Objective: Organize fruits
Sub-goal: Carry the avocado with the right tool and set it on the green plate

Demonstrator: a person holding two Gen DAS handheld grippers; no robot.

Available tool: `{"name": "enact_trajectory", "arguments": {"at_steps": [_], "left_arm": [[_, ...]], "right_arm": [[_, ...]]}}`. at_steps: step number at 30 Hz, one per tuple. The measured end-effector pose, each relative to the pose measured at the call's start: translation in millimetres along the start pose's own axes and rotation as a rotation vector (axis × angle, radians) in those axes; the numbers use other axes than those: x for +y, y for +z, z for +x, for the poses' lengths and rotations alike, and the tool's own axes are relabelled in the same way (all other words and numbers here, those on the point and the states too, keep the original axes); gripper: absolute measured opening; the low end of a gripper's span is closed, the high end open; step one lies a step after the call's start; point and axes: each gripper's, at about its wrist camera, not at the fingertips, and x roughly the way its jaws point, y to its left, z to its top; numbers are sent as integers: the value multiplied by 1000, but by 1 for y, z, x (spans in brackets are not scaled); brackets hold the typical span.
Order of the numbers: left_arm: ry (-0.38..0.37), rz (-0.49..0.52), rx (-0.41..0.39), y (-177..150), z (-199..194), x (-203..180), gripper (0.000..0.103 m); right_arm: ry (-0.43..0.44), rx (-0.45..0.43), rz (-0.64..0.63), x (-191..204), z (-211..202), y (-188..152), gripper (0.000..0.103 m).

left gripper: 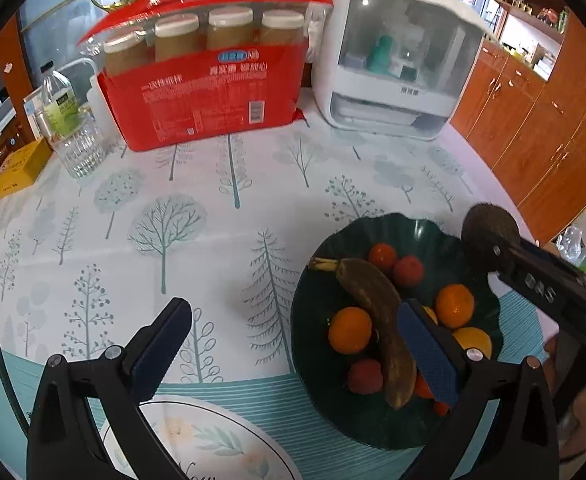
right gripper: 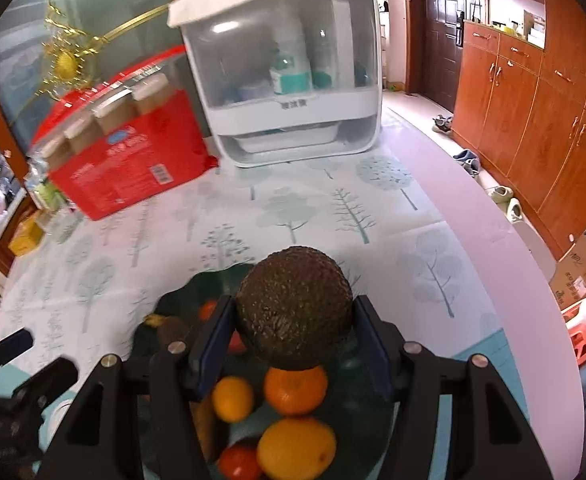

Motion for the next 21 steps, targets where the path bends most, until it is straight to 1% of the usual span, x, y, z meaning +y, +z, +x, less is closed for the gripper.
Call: {"name": "enact_trajectory", "arguments": {"at_steps": [6, 9, 11, 13, 18, 21], "left_arm": [[-3, 13, 15, -1, 12, 1, 102], [-2, 16, 16, -2, 14, 4, 102], [-5, 15, 18, -1, 15, 5, 102], [-5, 15, 17, -1, 15, 5, 102], [-1, 12, 17, -2, 15, 7, 102], [-2, 8, 17, -2, 12, 7, 102]], "right_arm": [[-40, 25, -30, 5, 30, -3, 60], [-36, 68, -40, 7, 42, -10, 60], [-17, 98, -53, 11, 47, -17, 60], [-17, 100, -94, 18, 46, -23, 60], [-3, 124, -139, 26, 41, -27, 61], [3, 95, -158, 29, 30, -28, 61]]}}
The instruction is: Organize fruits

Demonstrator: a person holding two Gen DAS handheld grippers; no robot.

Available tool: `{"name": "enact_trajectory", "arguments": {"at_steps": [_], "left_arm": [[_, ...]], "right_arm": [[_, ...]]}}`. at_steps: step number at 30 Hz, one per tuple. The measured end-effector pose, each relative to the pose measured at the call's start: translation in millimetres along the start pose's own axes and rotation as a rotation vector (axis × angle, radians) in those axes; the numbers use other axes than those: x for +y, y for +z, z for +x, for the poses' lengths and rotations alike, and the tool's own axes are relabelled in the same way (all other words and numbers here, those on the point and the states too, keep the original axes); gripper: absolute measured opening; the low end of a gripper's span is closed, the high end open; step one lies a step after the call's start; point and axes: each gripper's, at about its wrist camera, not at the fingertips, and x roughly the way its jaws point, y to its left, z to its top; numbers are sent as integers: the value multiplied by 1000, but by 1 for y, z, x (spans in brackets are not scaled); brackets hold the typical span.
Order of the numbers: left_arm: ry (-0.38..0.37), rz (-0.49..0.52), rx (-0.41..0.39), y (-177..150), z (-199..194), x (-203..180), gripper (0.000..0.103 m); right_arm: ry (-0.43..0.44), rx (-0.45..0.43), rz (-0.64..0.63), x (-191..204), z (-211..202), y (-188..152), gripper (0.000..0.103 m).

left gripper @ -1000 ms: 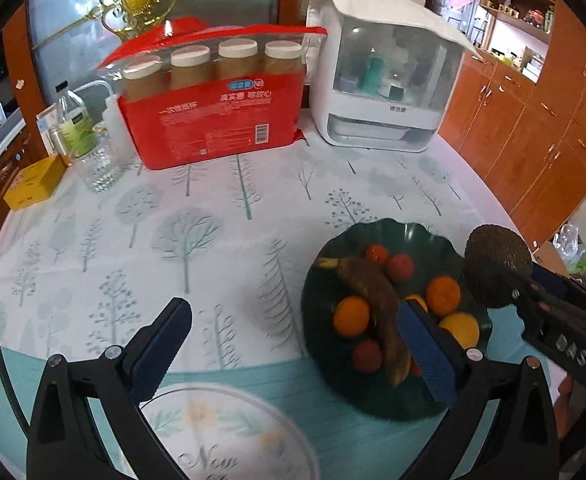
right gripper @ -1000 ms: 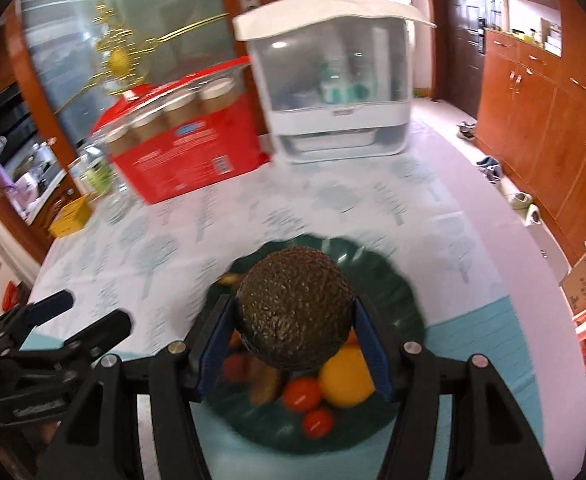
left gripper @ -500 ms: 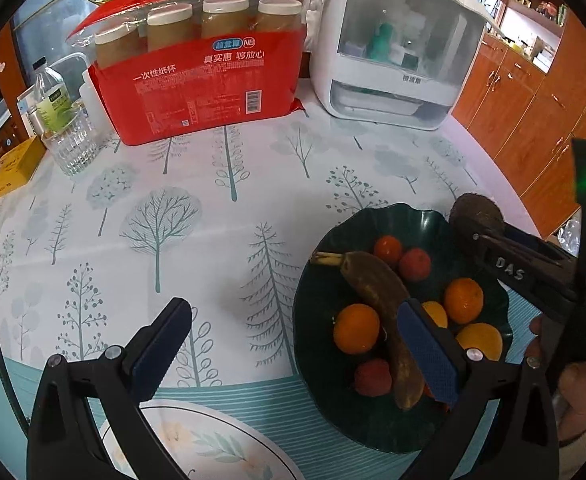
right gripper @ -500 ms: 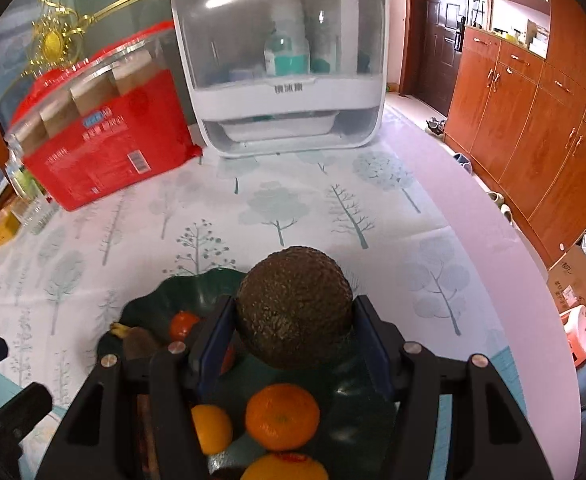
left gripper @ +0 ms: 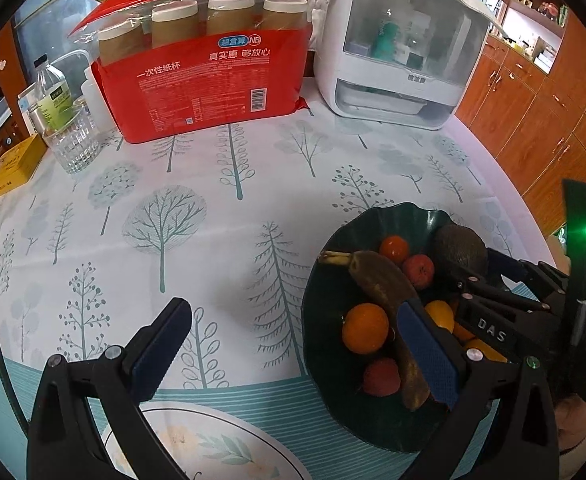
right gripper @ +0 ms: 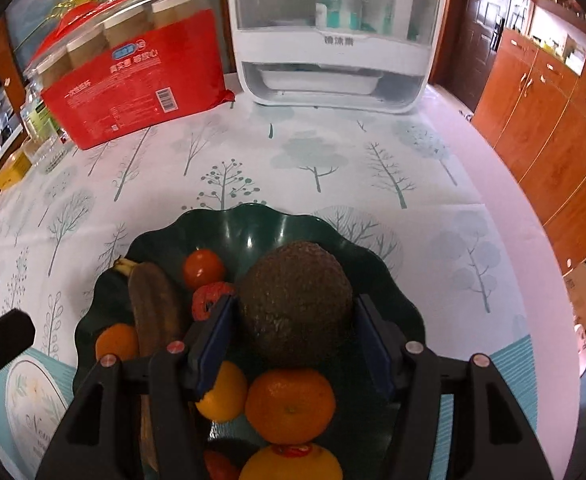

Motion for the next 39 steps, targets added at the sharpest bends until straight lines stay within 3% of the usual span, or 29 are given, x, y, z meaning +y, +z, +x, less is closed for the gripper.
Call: {"name": "enact_trajectory", "arguments": {"at_steps": [16, 27, 39], "left_arm": [[30, -4, -41, -25, -55, 2, 102], [77, -41, -56, -79, -100, 15, 102], [103, -33, -42, -137, -133, 12, 102]], "right_arm": [[58, -67, -15, 24, -76, -19, 61], [91, -79, -53, 48, -122, -60, 61], [141, -27, -39, 61, -160, -113, 61]]}}
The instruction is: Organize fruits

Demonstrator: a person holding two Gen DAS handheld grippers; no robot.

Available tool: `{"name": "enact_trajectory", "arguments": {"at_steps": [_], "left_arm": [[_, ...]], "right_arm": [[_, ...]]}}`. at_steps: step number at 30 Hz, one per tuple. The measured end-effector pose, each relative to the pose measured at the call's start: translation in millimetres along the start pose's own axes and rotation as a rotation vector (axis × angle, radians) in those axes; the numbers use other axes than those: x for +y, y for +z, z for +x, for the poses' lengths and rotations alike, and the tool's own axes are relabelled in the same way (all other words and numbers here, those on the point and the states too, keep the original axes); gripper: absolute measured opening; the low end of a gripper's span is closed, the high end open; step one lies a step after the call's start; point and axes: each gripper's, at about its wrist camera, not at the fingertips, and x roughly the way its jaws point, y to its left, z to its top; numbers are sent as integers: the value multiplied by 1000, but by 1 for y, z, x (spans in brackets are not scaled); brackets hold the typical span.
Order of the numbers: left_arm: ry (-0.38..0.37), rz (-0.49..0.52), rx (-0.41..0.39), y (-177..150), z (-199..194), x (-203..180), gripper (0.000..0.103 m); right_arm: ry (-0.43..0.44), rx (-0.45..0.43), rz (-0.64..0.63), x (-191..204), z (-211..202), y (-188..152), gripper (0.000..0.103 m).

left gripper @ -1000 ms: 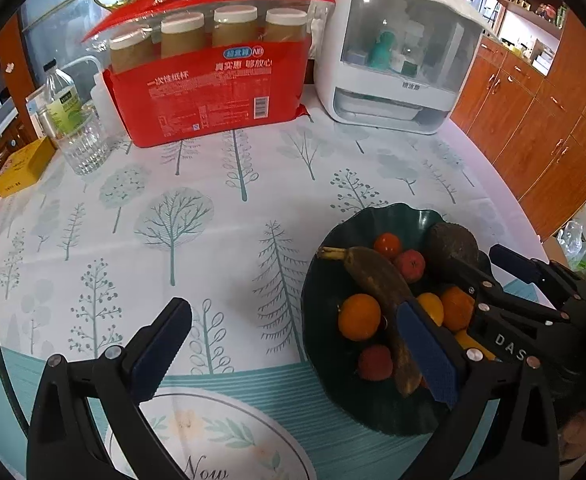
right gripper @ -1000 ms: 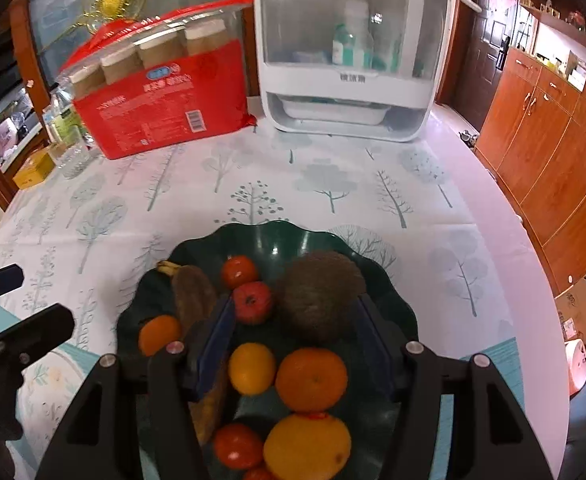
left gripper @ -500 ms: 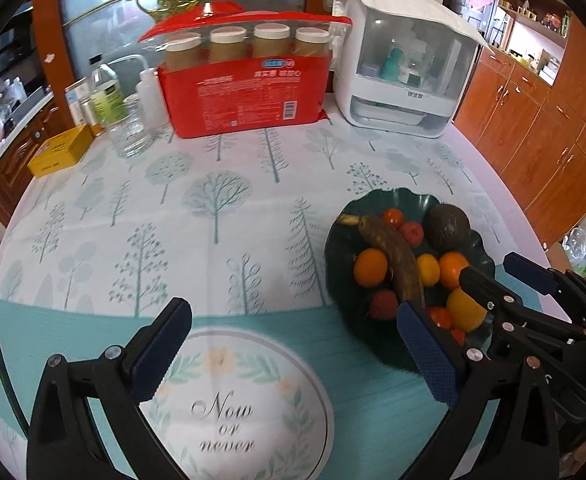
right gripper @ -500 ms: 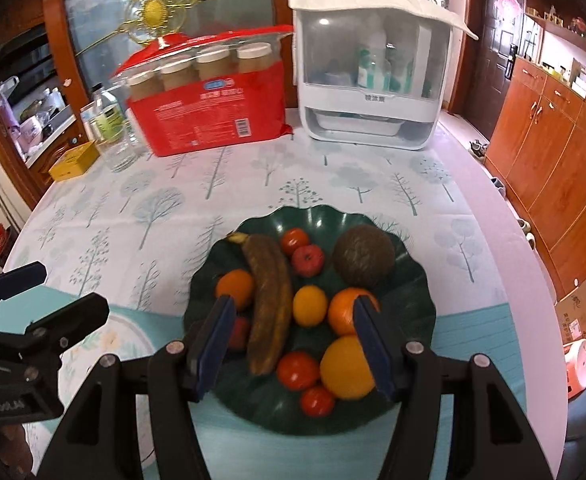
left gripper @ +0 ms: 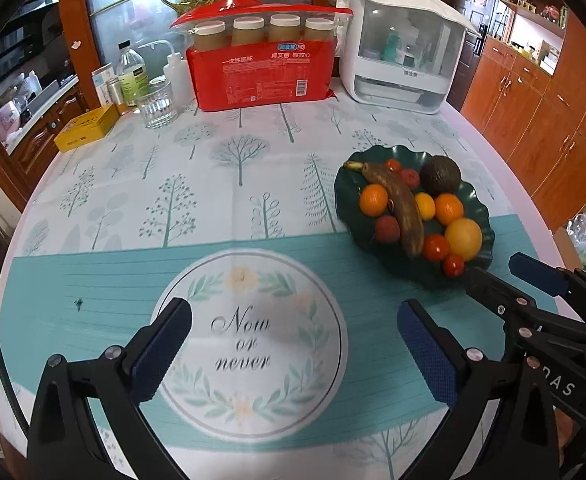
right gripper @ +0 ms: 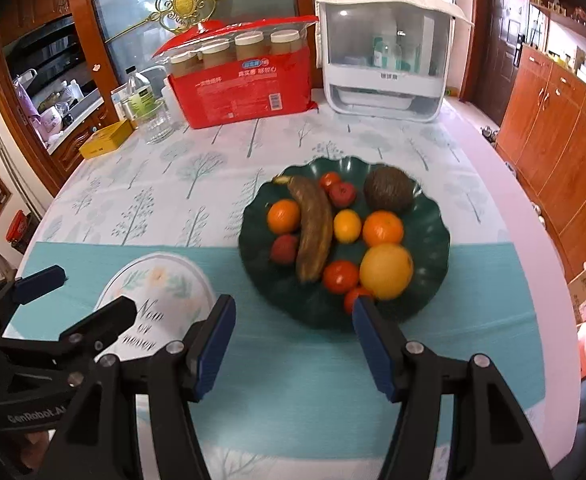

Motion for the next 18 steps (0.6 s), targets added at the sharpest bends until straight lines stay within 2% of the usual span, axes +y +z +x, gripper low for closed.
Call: {"name": "enact_trajectory", "arguments": {"at_steps": [11, 18], "left_arm": [[35, -18, -7, -21, -51, 9, 102], [48, -32, -25, -27, -82, 13, 102]], "right_arm": [[15, 39, 32, 17, -43, -22, 61], [-6, 42, 36, 28, -69, -32, 62]]}}
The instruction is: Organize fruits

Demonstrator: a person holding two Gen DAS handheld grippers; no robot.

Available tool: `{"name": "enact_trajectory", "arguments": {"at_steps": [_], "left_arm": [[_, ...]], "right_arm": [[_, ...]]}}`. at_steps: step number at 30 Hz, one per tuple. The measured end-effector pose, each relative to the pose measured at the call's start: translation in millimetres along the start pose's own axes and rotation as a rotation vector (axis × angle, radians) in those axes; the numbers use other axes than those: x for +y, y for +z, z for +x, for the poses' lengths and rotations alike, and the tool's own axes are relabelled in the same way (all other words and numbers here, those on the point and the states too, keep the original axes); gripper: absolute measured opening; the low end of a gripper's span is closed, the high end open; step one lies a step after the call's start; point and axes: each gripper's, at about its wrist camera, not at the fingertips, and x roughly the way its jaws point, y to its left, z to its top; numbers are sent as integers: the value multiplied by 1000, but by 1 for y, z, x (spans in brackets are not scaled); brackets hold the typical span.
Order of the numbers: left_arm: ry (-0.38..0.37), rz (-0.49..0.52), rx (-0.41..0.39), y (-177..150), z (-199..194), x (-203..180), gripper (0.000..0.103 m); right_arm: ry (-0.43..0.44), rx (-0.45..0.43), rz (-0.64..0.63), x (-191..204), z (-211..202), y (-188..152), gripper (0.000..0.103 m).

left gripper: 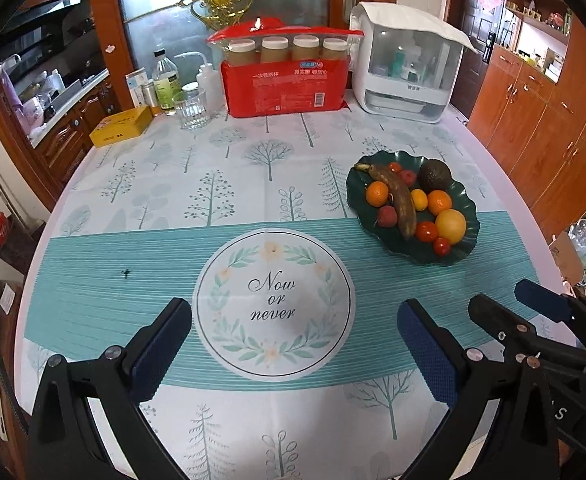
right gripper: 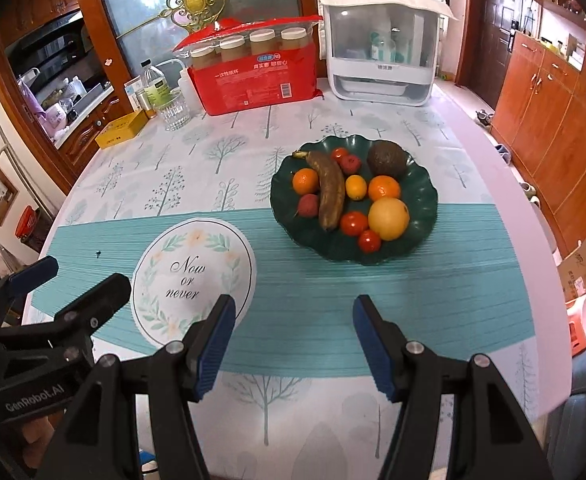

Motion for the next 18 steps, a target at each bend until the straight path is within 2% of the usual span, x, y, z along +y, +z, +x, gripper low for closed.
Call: {"name": "enact_trajectory", "arguments": {"at_steps": [18], "left_arm": [[54, -56, -28, -3, -18, 7, 102]], "right_arm": [[-35, -20, 27, 7, -14, 1, 62]]}}
